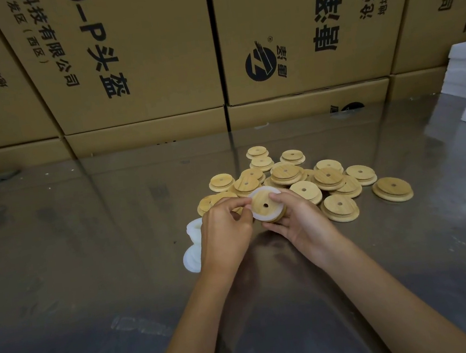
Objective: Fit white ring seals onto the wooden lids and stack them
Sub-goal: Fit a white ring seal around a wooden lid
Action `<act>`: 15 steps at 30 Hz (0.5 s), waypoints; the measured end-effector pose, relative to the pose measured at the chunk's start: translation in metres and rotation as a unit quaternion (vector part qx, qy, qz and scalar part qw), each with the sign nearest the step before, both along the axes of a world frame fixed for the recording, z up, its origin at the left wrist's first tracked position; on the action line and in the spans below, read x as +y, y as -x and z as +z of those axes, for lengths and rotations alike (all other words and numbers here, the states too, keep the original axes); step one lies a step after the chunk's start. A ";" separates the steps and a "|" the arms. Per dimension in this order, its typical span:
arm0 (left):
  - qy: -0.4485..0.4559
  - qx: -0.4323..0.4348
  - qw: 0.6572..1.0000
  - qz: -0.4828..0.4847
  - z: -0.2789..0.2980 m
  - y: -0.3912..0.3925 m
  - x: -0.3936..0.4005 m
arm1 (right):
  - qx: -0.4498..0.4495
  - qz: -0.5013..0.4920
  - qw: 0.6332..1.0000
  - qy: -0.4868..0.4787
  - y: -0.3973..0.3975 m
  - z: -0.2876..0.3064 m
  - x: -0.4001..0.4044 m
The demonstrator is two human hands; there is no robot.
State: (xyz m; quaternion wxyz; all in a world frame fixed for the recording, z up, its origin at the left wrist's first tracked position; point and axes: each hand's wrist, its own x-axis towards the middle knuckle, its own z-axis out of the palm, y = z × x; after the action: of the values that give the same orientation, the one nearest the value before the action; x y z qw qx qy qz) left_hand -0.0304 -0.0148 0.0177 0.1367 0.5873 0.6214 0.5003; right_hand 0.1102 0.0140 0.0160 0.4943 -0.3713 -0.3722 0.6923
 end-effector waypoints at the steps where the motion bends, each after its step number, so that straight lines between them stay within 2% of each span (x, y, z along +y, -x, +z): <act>1: 0.004 -0.005 1.000 -0.001 0.000 0.000 0.000 | 0.002 0.000 1.000 -0.004 0.000 0.000 0.000; 11: -0.003 -0.091 0.996 -0.011 0.006 0.002 -0.001 | 0.022 0.009 0.998 -0.053 -0.001 0.001 -0.001; 15: -0.008 -0.191 0.981 -0.029 0.008 0.002 0.001 | 0.060 0.019 0.996 -0.064 -0.002 0.003 -0.001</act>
State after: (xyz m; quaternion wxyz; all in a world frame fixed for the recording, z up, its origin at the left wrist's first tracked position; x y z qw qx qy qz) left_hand -0.0326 -0.0140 0.0253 0.2626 0.5001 0.5627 0.6036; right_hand 0.1122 0.0128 0.0188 0.5255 -0.2896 -0.3922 0.6973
